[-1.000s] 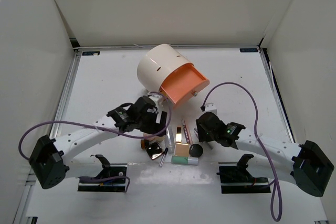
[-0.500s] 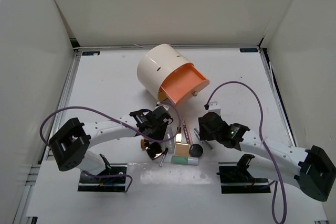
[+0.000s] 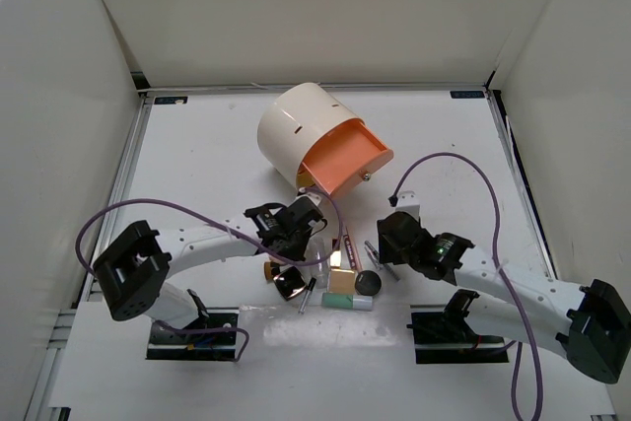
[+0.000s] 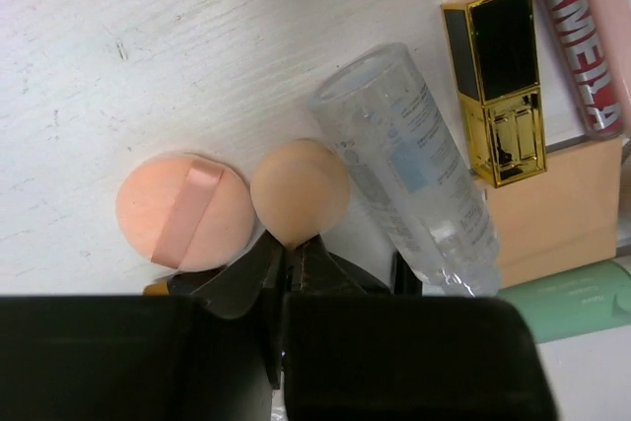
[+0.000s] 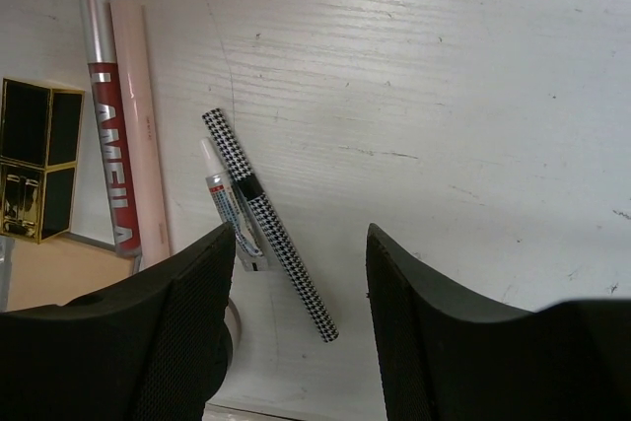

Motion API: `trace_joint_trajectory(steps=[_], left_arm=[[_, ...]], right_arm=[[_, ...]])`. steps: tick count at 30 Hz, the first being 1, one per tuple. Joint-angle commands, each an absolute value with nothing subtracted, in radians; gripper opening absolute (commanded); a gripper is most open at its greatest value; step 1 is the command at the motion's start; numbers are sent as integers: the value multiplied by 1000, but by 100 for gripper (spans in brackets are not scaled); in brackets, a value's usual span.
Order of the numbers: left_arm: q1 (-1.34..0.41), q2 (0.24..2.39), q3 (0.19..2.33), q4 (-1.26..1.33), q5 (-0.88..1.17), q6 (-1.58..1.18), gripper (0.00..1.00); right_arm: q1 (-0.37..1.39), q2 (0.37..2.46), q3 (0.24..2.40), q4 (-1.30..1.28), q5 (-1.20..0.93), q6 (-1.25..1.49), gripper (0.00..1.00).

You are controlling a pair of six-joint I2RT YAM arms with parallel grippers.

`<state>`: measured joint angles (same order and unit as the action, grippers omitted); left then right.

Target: Organize the makeup

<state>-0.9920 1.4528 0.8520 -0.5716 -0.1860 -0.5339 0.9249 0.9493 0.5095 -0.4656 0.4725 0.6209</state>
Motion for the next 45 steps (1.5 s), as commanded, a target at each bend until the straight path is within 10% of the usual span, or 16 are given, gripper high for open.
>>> trace_joint_trajectory(steps=[1, 11, 28, 30, 35, 38, 45], left_arm=[[-1000, 1375, 908, -619, -210, -529, 9], [-1006, 1219, 1315, -982, -451, -514, 10], [-948, 1632, 1713, -739, -334, -189, 14], [-930, 1647, 1718, -761, -321, -209, 21], [-928, 1608, 1701, -749, -299, -219, 83], [-927, 1565, 1709, -755, -295, -216, 98], [-930, 1418, 1661, -828, -267, -271, 98]], right_arm=[[926, 927, 540, -472, 509, 617, 59], [920, 905, 523, -448, 518, 606, 60], [920, 908, 541, -469, 583, 626, 67], [920, 902, 546, -479, 589, 638, 68], [920, 899, 540, -485, 586, 632, 71], [923, 902, 546, -488, 571, 614, 73], [930, 896, 577, -491, 558, 577, 73]])
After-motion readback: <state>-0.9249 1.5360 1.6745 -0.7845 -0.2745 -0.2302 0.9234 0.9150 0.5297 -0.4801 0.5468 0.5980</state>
